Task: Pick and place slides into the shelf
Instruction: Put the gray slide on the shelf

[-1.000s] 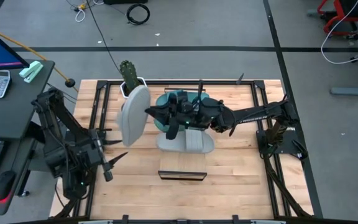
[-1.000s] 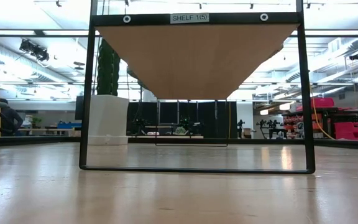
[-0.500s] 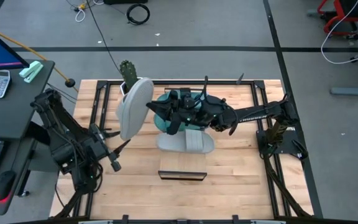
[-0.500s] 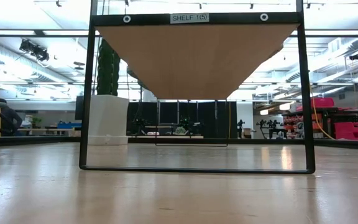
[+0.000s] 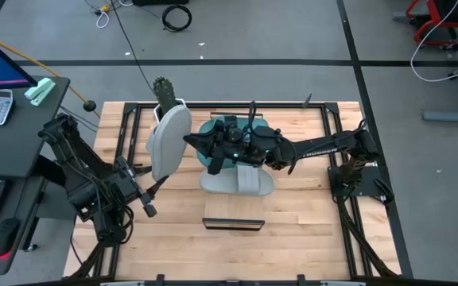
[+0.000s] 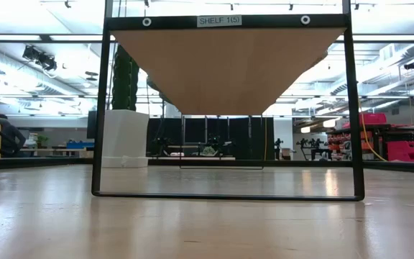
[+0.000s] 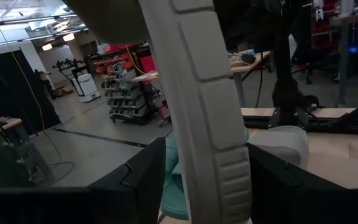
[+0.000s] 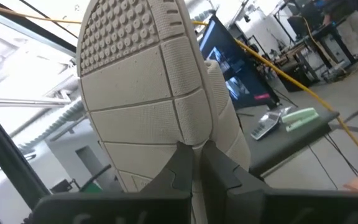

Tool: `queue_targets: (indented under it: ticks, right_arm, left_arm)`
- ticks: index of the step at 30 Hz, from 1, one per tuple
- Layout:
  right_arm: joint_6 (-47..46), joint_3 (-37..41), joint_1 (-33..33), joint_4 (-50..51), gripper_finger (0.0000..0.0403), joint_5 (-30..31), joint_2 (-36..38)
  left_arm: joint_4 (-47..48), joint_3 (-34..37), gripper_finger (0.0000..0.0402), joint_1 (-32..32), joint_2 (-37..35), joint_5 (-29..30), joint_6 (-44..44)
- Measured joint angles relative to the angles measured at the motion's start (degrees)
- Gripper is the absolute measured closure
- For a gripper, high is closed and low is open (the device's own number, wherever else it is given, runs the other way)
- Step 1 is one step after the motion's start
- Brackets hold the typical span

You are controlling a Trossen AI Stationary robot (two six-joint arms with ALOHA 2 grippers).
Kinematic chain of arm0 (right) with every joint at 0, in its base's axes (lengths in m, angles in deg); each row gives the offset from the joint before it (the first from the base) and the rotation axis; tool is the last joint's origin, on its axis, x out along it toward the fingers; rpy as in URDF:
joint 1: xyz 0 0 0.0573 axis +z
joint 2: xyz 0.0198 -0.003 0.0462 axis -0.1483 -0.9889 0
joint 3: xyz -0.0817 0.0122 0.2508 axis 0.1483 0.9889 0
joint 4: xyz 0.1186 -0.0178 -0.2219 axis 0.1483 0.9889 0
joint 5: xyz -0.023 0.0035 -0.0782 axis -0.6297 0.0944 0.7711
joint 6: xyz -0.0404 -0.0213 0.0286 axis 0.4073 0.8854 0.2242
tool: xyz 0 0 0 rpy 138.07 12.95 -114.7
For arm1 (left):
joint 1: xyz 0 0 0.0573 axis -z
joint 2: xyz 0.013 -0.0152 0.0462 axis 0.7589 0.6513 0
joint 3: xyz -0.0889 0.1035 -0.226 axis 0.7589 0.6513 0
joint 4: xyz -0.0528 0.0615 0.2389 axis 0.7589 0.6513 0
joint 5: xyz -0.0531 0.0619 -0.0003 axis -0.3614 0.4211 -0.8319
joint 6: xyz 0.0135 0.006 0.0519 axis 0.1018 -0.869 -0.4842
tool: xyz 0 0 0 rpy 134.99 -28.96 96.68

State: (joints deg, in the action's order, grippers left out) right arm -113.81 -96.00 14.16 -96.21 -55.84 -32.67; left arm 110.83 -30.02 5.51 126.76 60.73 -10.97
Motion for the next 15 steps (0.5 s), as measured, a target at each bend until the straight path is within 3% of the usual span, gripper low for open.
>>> queue_targets:
  ticks: [5, 11, 15]
  right_arm:
    - [-0.39, 0.0, -0.02, -0.31, 0.039, 0.05, 0.0]
    - [-1.98, 0.0, 0.34, -0.35, 0.039, 0.46, 0.0]
    - [-3.24, 0.0, 0.44, -0.9, 0.0391, 0.2, 0.0]
  left_arm:
    - [-0.35, 0.0, 0.0236, -1.11, 0.0, 0.0, 2.35]
    - [-1.17, 0.0, 0.0327, -1.8, 0.0, -0.2, 1.4]
    - [-1.6, 0.0, 0.0328, -1.79, 0.0, -0.06, 0.0]
